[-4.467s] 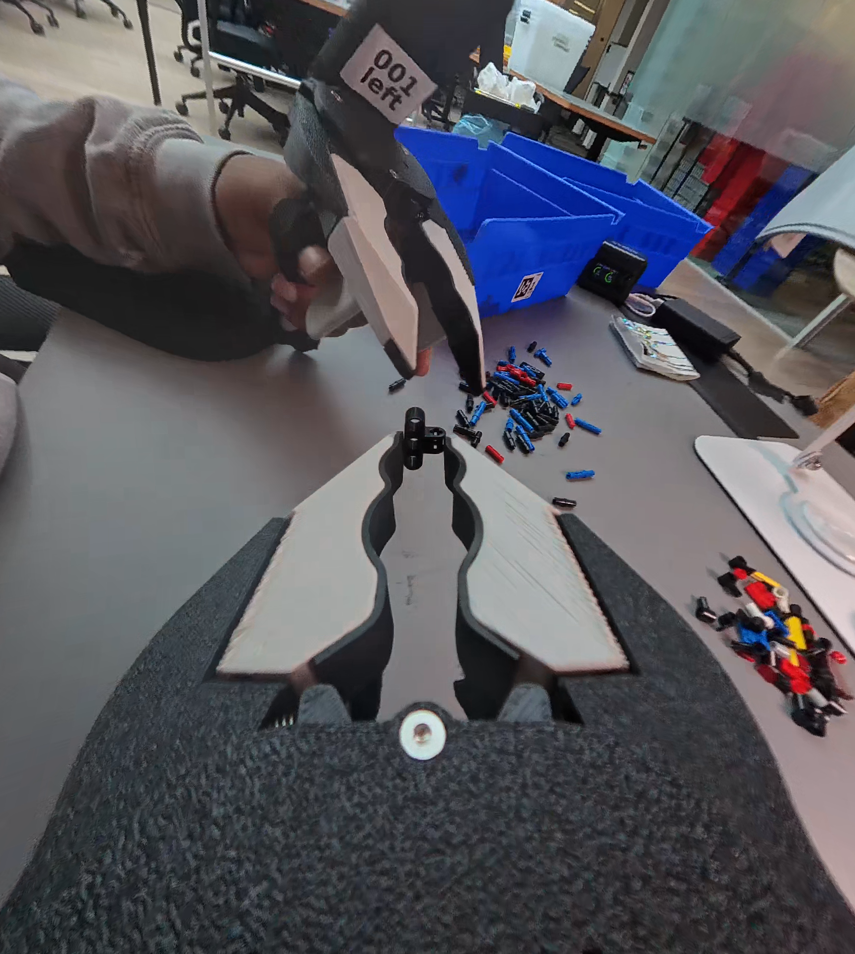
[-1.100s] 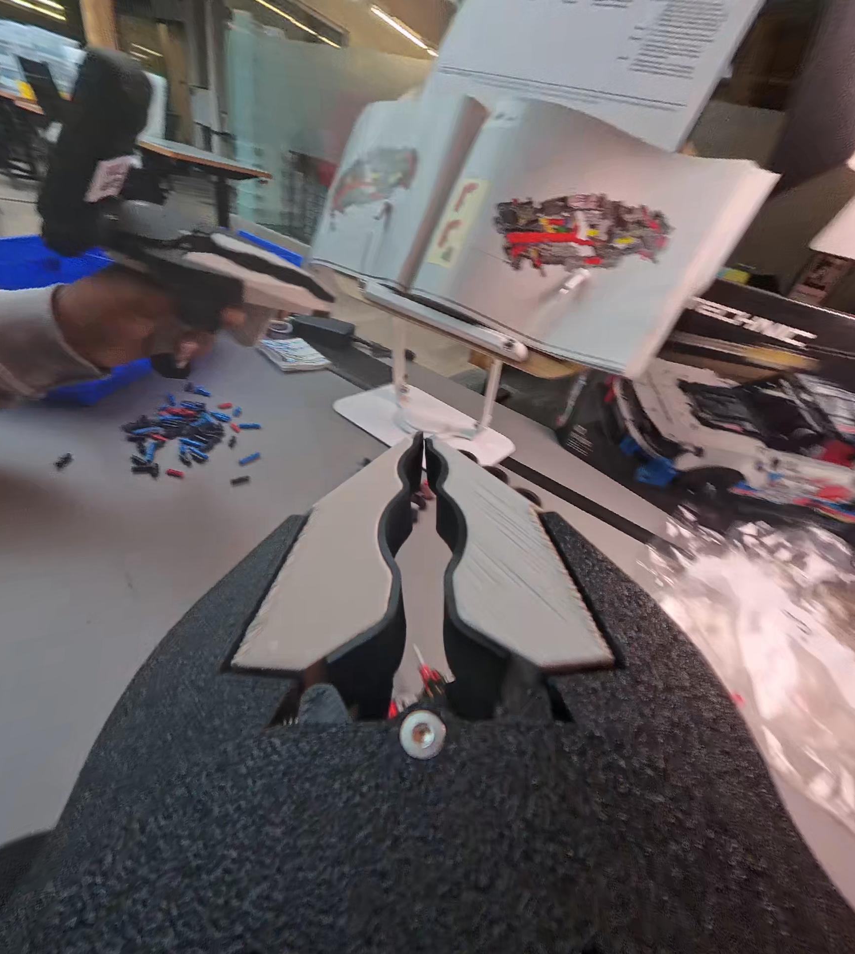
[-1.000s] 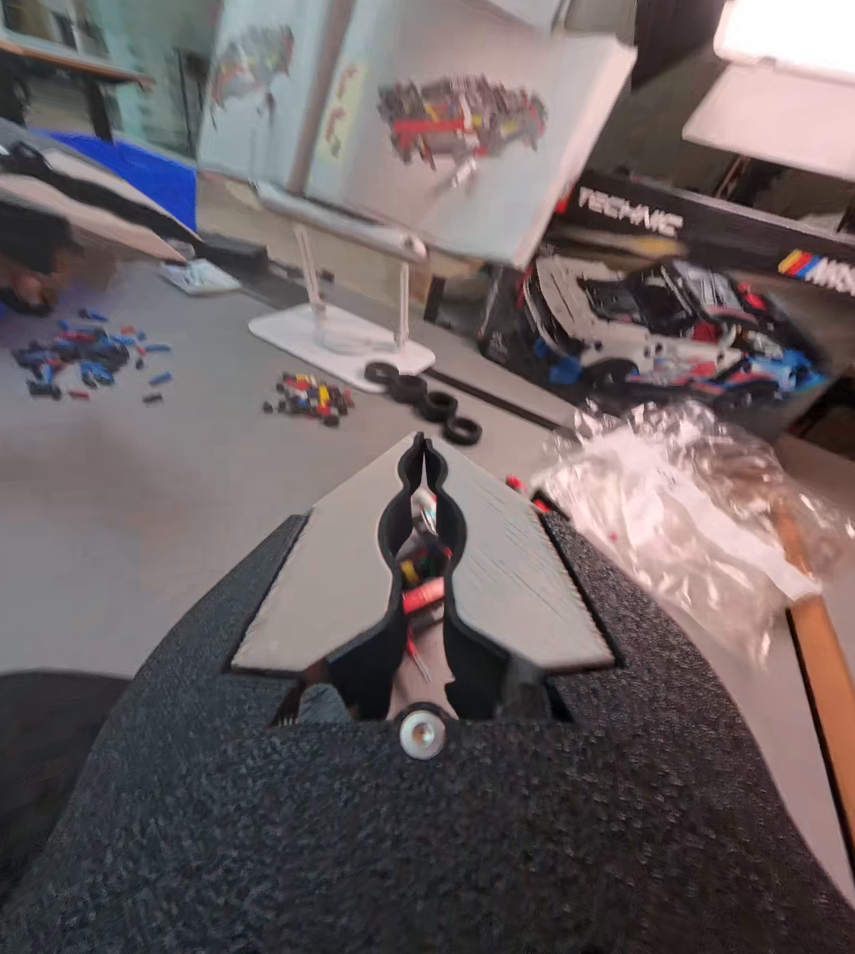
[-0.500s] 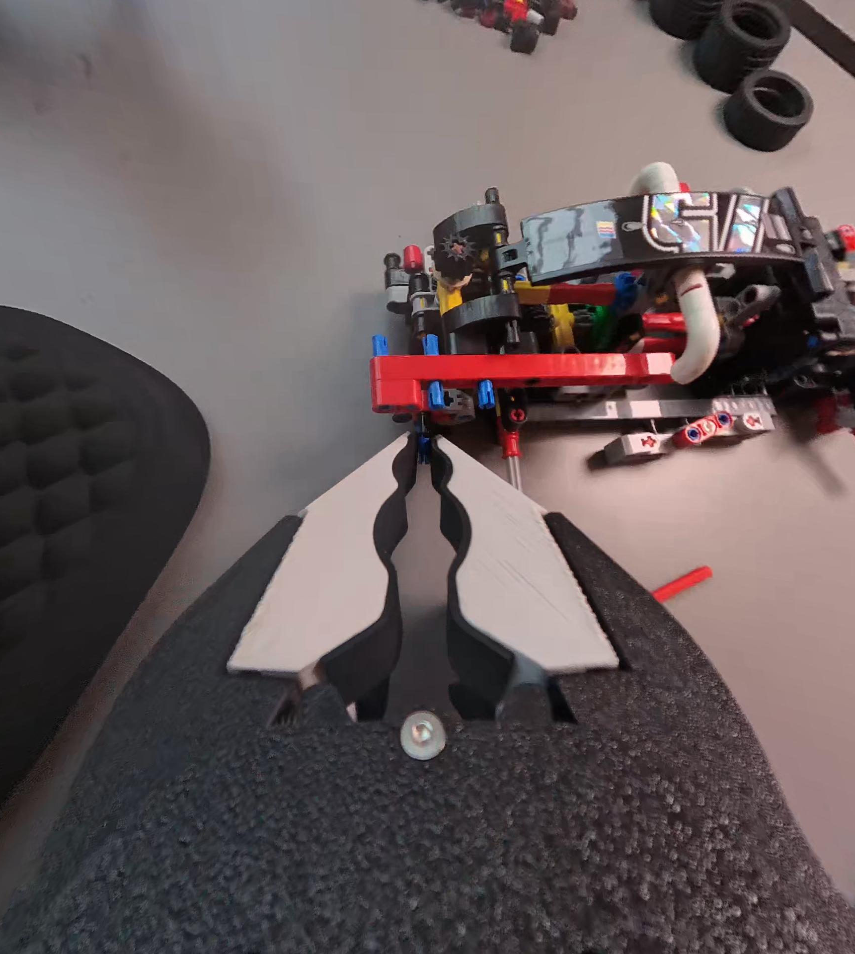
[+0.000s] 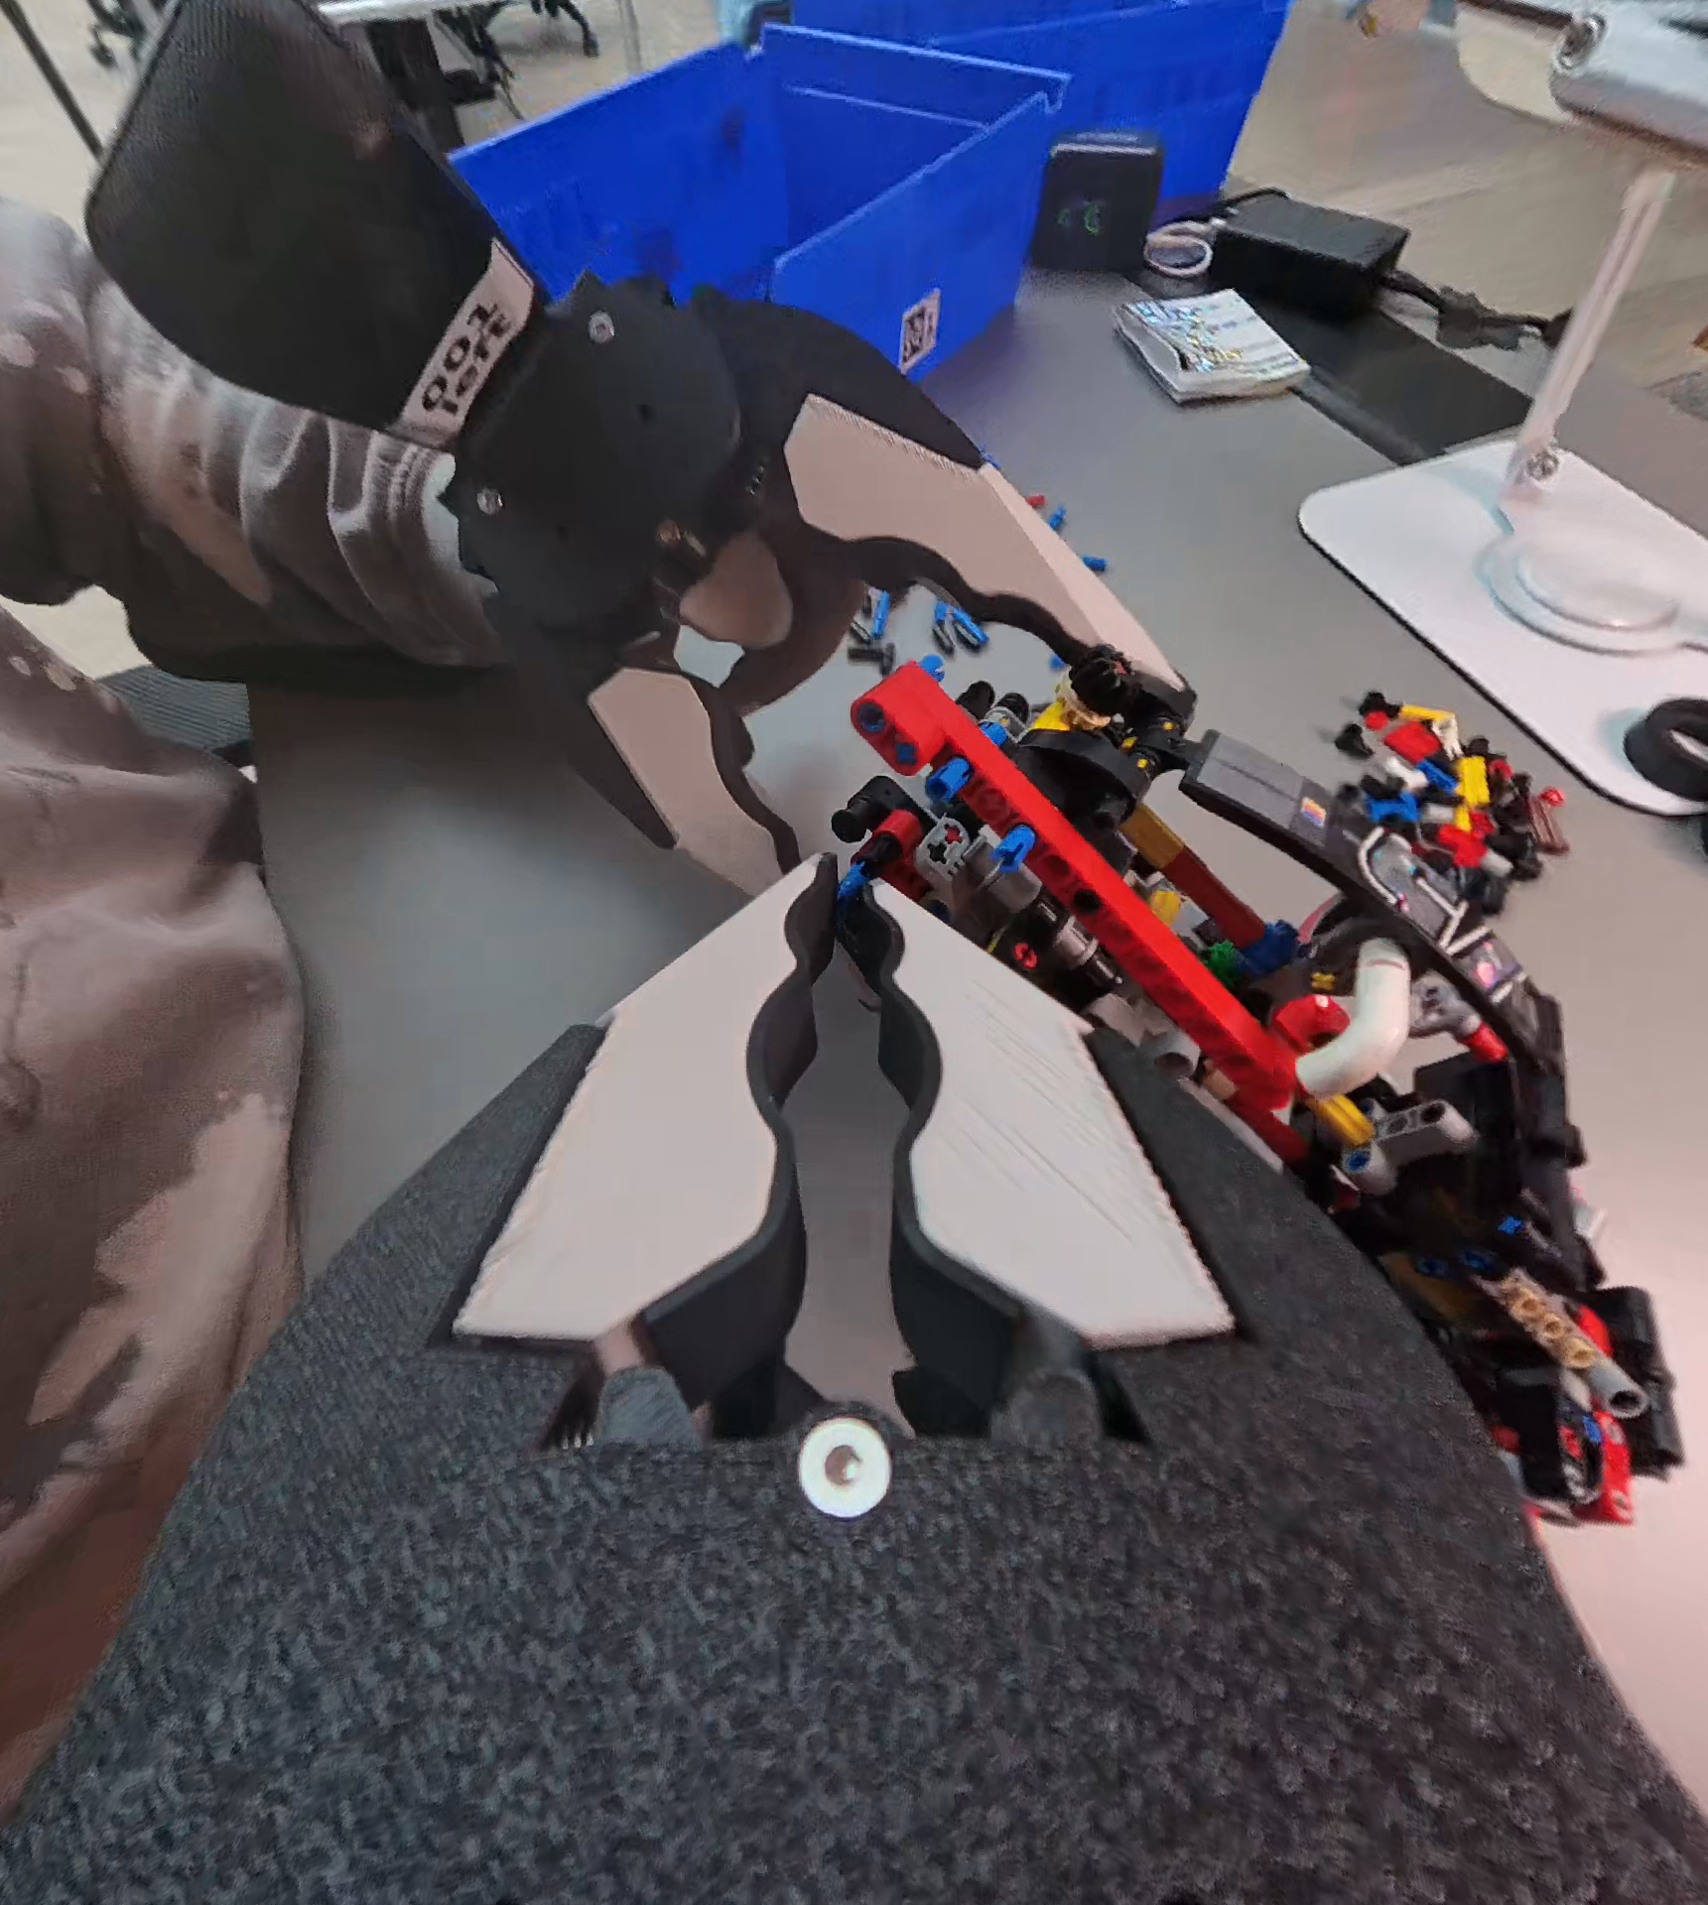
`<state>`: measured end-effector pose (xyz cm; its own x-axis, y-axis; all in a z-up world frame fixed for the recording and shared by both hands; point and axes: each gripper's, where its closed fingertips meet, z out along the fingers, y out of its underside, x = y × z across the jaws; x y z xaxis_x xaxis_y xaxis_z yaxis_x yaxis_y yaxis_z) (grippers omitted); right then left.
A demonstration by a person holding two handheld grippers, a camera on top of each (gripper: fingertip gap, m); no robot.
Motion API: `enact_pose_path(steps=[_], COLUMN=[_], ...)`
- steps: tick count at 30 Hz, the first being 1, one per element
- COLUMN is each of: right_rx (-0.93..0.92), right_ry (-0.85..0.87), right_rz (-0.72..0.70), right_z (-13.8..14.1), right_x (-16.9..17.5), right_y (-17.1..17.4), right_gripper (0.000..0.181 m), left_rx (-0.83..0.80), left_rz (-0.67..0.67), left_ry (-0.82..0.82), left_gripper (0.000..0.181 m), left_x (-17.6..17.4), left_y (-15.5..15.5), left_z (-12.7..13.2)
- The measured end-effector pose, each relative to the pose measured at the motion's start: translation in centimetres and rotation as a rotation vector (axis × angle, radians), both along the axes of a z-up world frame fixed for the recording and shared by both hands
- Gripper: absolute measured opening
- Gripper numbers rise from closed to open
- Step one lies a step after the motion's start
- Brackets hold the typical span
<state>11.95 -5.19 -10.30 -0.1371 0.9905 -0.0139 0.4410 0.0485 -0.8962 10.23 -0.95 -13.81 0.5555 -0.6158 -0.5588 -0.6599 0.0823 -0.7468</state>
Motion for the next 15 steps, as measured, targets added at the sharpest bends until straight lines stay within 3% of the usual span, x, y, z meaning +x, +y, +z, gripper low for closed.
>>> enact_pose_path(steps=[6,9,15], right_rx=[0.007,0.154,0.386], right_ry=[0.082,0.032,0.023], right_rz=[0.229,0.233,0.199], right_z=[4.3,3.7,1.7], right_x=[-3.4,-4.7,-5.8], right_y=[-5.7,-5.6,-5.3], right_gripper=[0.0,0.0,0.011], left_rx=[0.11,0.066,-0.096], left_rz=[0.074,0.102,0.144], left_ry=[0.026,0.046,-0.147], left_gripper=[0.08,0.077,0.077], left_x=[-3.1,-4.2,-5.8], left_y=[-2.9,-4.4,-5.0], left_z=[1.8,0.7,0.5])
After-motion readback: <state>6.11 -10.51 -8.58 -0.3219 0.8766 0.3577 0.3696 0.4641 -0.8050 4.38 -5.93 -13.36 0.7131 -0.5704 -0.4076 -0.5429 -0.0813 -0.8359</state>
